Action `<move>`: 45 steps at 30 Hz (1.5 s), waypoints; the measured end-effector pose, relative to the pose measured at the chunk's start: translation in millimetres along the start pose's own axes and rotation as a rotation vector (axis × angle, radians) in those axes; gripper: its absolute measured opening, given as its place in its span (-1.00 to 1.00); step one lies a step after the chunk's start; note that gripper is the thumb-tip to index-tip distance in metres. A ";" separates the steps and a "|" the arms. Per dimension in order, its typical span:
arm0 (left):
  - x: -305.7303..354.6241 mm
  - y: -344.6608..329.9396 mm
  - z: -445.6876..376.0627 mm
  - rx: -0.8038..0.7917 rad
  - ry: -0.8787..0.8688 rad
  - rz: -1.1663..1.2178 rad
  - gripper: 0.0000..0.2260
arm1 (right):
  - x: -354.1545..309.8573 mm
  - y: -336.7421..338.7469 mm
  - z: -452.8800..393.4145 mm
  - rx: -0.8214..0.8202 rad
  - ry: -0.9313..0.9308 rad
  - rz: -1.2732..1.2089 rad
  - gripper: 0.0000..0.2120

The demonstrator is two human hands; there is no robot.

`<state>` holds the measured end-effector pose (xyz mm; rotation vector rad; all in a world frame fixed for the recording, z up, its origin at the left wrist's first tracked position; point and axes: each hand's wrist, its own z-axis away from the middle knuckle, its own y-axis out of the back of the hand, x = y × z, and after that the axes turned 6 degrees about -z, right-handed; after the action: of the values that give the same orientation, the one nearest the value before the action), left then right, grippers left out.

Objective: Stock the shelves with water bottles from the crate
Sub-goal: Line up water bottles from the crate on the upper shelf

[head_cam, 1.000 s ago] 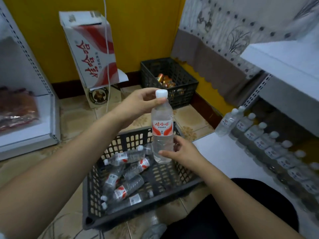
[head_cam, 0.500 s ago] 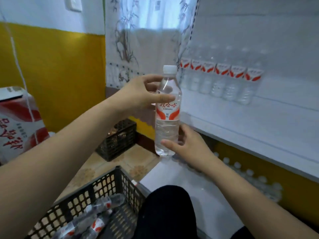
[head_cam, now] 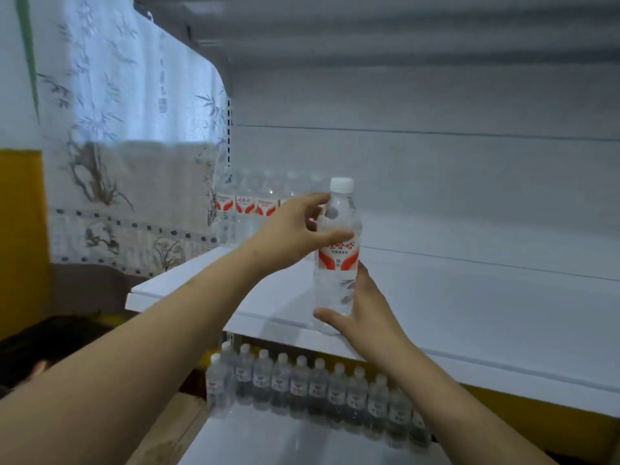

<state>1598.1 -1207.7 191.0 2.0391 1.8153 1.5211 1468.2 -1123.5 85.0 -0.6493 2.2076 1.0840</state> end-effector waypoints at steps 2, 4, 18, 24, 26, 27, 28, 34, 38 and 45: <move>2.7 -9.5 -15.9 -0.027 -0.007 -0.060 -0.32 | 12.7 5.7 -6.2 0.050 -0.023 -0.003 -0.14; 5.5 -15.4 -29.2 -0.075 -0.010 -0.138 -0.12 | 22.9 9.1 -13.4 0.075 -0.036 -0.020 -0.16; -32.7 -44.6 -139.3 -0.100 -0.224 -0.752 0.02 | 87.2 18.7 -96.1 0.132 -0.211 -0.014 -0.14; -62.5 -61.3 -191.9 0.031 -0.271 -1.061 0.02 | 119.4 15.4 -150.0 0.183 -0.323 0.101 -0.07; -72.4 -66.7 -209.2 0.056 -0.255 -1.088 0.02 | 128.3 15.9 -166.2 0.183 -0.363 0.151 -0.06; -77.2 -69.5 -217.5 0.057 -0.250 -1.081 0.02 | 133.8 16.0 -174.8 0.187 -0.367 0.136 -0.05; -82.1 -72.0 -225.5 0.054 -0.248 -1.072 0.02 | 138.1 16.6 -181.9 0.194 -0.367 0.117 -0.06; -103.5 -83.4 -257.6 0.056 -0.233 -1.023 -0.01 | 160.8 10.2 -211.4 0.206 -0.356 0.205 -0.22; -111.5 -85.7 -264.8 0.068 -0.238 -0.976 -0.04 | 163.4 4.6 -222.5 0.227 -0.366 0.262 -0.28; -117.0 -90.3 -270.1 0.095 -0.234 -0.985 -0.04 | 166.8 1.7 -234.5 0.223 -0.392 0.231 -0.26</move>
<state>1373.7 -1417.8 207.9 0.9452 2.2513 0.8657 1281.1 -1342.1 87.2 -0.0742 2.0457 0.9591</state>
